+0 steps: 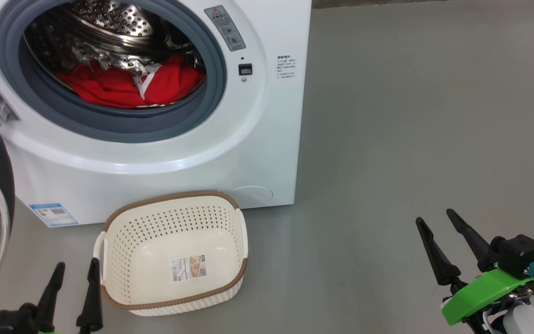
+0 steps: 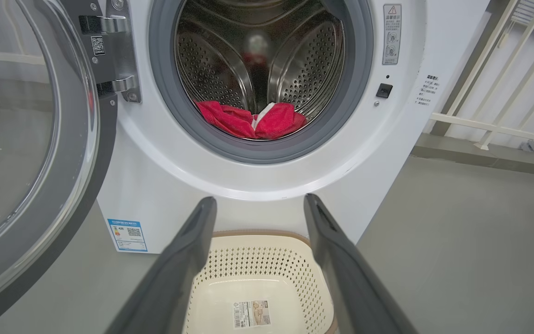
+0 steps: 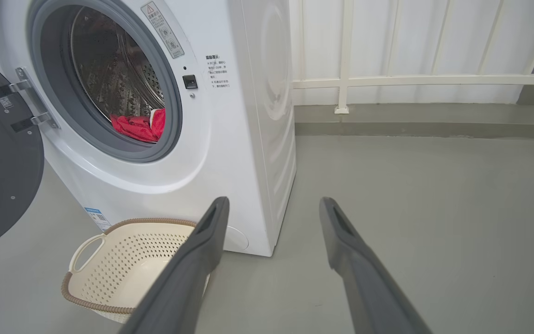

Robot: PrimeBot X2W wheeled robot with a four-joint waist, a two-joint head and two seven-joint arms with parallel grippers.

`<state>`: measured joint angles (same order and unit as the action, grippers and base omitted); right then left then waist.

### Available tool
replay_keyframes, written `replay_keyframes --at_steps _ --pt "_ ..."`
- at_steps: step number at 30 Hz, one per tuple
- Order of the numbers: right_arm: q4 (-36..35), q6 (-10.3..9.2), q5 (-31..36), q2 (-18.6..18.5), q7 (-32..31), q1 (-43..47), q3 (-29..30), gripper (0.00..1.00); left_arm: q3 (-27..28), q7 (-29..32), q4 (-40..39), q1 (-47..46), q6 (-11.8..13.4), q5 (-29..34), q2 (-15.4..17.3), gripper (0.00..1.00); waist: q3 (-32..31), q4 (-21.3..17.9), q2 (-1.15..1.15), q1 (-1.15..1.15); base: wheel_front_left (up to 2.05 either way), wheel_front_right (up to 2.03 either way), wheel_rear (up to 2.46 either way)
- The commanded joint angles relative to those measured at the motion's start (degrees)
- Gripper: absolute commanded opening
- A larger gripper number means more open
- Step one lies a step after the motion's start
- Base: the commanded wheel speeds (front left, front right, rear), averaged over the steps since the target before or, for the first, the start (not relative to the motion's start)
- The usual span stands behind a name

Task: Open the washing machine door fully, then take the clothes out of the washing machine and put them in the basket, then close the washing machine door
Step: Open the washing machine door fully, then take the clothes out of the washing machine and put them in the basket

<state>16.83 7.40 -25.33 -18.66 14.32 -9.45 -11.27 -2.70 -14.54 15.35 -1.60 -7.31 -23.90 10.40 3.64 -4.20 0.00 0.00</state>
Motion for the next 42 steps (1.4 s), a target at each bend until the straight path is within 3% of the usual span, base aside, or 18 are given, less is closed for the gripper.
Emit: replay_keyframes --at_steps 1,19,42 --pt "-1.6 0.09 -0.3 -0.9 0.7 0.0 -0.6 1.0 2.0 -0.5 -1.6 -0.9 -0.2 -0.1 1.6 1.0 0.1 0.0 0.0 0.0 0.0 0.0 0.0" --pt "-2.0 0.09 0.7 -0.2 0.7 -0.6 -0.2 1.0 2.7 -0.5 -2.3 -2.0 -0.2 0.2 2.3 1.0 1.2 0.7 0.0 0.0 0.03 -0.08 0.05" --pt "-2.4 0.09 1.0 0.4 0.7 -1.9 -0.3 1.0 3.1 -0.5 -1.9 -4.1 -0.2 1.0 2.8 1.0 3.0 1.2 0.0 0.0 0.85 -1.22 0.38"
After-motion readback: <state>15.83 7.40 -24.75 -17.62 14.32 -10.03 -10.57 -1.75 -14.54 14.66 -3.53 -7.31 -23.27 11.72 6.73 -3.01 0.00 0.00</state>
